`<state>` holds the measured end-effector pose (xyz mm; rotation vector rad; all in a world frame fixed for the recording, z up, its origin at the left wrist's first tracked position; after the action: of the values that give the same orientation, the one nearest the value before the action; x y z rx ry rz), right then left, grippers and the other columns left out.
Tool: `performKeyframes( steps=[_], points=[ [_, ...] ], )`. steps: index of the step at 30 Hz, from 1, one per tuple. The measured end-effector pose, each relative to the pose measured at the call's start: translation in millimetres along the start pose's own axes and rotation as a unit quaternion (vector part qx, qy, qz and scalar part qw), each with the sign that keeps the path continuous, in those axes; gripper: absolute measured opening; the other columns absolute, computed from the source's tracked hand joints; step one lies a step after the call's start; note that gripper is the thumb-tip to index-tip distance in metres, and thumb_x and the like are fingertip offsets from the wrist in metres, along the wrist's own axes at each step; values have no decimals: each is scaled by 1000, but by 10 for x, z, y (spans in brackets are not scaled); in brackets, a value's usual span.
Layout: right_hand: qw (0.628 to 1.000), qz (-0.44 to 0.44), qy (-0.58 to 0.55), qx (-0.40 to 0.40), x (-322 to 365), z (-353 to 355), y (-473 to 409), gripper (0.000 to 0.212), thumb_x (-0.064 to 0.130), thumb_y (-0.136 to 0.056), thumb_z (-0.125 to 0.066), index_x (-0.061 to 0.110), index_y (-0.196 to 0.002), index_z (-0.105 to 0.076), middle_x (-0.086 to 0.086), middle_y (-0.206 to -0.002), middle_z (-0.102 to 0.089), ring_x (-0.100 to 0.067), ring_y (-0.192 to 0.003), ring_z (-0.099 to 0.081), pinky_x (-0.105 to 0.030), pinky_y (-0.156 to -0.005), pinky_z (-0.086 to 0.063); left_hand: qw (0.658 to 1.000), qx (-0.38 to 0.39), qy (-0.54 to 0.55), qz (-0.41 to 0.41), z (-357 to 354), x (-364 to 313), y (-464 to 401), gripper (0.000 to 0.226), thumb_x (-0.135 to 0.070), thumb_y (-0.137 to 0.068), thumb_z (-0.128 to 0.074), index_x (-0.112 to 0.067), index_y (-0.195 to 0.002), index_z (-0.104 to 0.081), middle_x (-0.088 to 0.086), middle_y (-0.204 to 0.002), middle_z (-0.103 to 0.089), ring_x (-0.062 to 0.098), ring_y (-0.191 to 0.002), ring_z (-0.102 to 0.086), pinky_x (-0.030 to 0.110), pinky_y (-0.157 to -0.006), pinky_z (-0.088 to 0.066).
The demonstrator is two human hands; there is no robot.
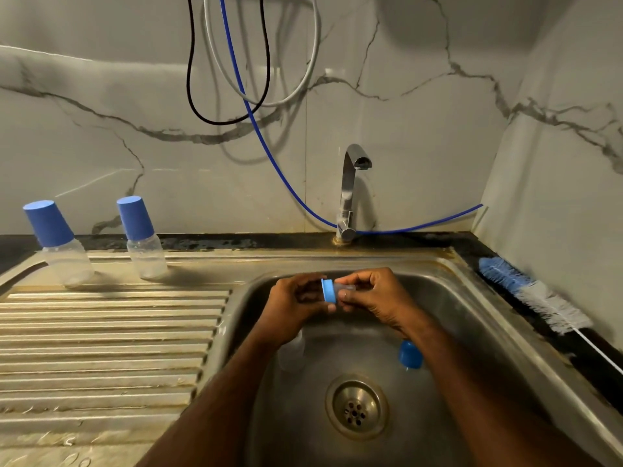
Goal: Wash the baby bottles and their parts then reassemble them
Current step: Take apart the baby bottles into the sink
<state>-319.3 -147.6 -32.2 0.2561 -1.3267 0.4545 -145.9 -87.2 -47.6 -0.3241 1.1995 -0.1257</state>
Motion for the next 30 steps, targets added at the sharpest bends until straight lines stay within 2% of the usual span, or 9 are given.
performKeyframes(
  steps=[2,6,11,14,17,21,24,27,30],
  points=[
    [999,11,38,-14,26,4,-8,15,6,-86,-75,8,-101,-72,-9,-90,-75,-18,-75,-74,-25,-67,-61,1000,17,14,2,-17,4,0,51,-9,-77,-84,-12,-124,-66,-4,-111,-74,3,-101,-71,16,-84,-55],
    [993,33,96,-56,60,-51,-15,9,6,-88,-74,2,-94,-70,-13,-84,-71,-15,-63,-69,-25,-59,-58,998,35,49,12,-86,7,26,49,-7,-79,-82,-7,-125,-66,2,-109,-76,11,-100,-73,27,-91,-58],
    [991,60,92,-73,98,-92,-19,11,-1,-86,-73,10,-86,-69,-11,-97,-69,-21,-85,-70,-23,-60,-58,994,38,102,10,-68,16,25,39,-5,-84,-77,-5,-121,-68,4,-107,-77,16,-102,-74,27,-90,-58],
    [993,76,77,-55,114,-74,-13,18,-4,-85,-73,13,-80,-69,-8,-93,-66,-22,-84,-69,-26,-61,-58,988,48,146,22,-68,5,36,32,-3,-85,-75,-8,-116,-68,2,-104,-78,16,-98,-75,20,-82,-57],
    [992,82,89,-41,116,-87,2,21,-4,-85,-73,15,-77,-68,-6,-87,-65,-19,-76,-68,-28,-60,-58,979,59,190,38,-69,7,52,37,-11,-79,-77,-6,-115,-69,8,-103,-78,20,-98,-75,22,-81,-57],
    [992,50,110,-26,88,-91,3,14,-4,-85,-73,9,-82,-70,-12,-89,-70,-17,-68,-72,-30,-64,-61,977,68,195,49,-77,45,62,36,-16,-75,-77,-11,-110,-69,3,-99,-79,16,-94,-76,19,-78,-57],
    [999,5,46,3,53,-55,8,6,-5,-87,-70,0,-90,-72,-16,-99,-73,-20,-75,-73,-30,-69,-61,981,55,177,55,-62,89,45,41,-21,-74,-78,-12,-113,-70,5,-103,-78,19,-99,-75,23,-81,-58],
    [999,-29,22,9,17,-61,13,4,6,-90,-71,2,-89,-73,-14,-92,-74,-20,-78,-73,-30,-71,-61,984,56,162,56,-51,110,39,44,-24,-73,-79,-13,-114,-69,2,-104,-78,17,-99,-74,22,-81,-58],
    [995,-84,-42,32,-53,-40,35,4,4,-88,-72,2,-90,-74,-15,-90,-74,-22,-82,-73,-34,-78,-62,986,67,145,54,-67,133,41,41,-21,-75,-80,-16,-114,-69,-1,-104,-78,15,-99,-74,20,-80,-57]
  ],
)
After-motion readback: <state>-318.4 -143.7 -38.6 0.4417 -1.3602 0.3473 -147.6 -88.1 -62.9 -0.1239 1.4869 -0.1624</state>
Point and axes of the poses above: each hand's wrist, its own y-axis away from the middle knuckle, its own z-axis out of the back of the hand, x = y × z, the point moved 4 cm from there along -y, towards the middle knuckle
